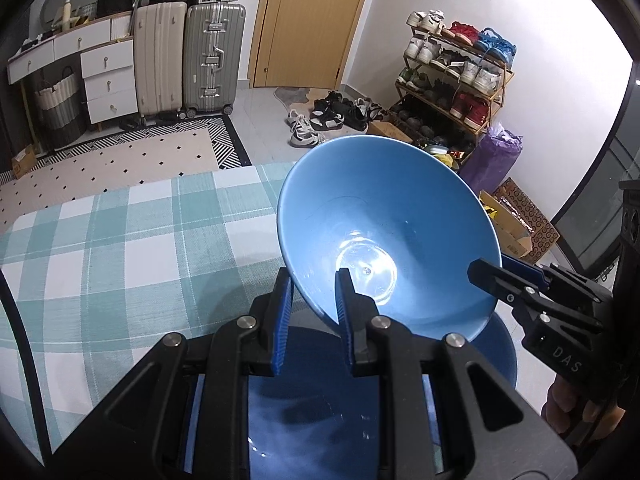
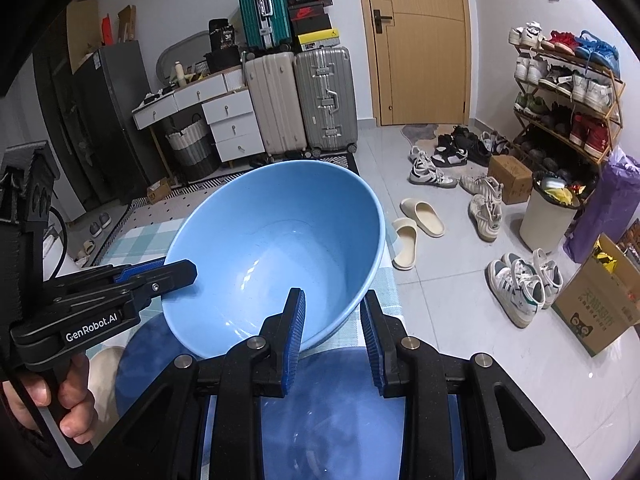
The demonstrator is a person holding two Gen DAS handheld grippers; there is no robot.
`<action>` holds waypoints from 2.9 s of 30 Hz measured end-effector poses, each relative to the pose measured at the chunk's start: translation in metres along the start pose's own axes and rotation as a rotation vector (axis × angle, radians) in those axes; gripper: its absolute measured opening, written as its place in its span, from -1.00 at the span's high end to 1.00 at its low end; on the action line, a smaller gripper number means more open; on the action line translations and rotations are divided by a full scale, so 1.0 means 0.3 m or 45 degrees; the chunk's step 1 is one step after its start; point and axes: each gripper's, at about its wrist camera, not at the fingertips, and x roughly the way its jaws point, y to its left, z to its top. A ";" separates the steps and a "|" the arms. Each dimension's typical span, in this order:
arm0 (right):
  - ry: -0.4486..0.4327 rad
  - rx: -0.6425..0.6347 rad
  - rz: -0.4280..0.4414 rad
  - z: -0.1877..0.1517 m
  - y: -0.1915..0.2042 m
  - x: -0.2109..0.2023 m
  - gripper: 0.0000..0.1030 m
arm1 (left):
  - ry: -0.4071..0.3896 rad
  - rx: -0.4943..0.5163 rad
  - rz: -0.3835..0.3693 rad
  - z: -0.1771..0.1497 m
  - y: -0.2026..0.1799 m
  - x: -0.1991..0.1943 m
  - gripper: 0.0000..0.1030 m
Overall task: Organize plates and bowls
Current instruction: 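Lift and carry the held blue bowls toward the other bowls with both tools, then lower the held bowls into the other blue bowls and open both tools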
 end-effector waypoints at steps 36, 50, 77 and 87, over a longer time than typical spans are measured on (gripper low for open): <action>-0.108 -0.089 0.142 -0.101 0.212 -0.240 0.42 | -0.119 -0.027 0.043 -0.201 0.012 -0.463 0.64; -0.073 -0.114 0.179 -0.192 0.279 -0.236 0.42 | -0.102 -0.046 0.089 -0.317 0.035 -0.505 0.64; 0.016 -0.122 0.168 -0.313 0.322 -0.141 0.41 | -0.028 -0.055 0.126 -0.444 0.109 -0.388 0.64; 0.056 -0.125 0.148 -0.334 0.329 -0.081 0.41 | 0.009 -0.042 0.155 -0.476 0.141 -0.303 0.64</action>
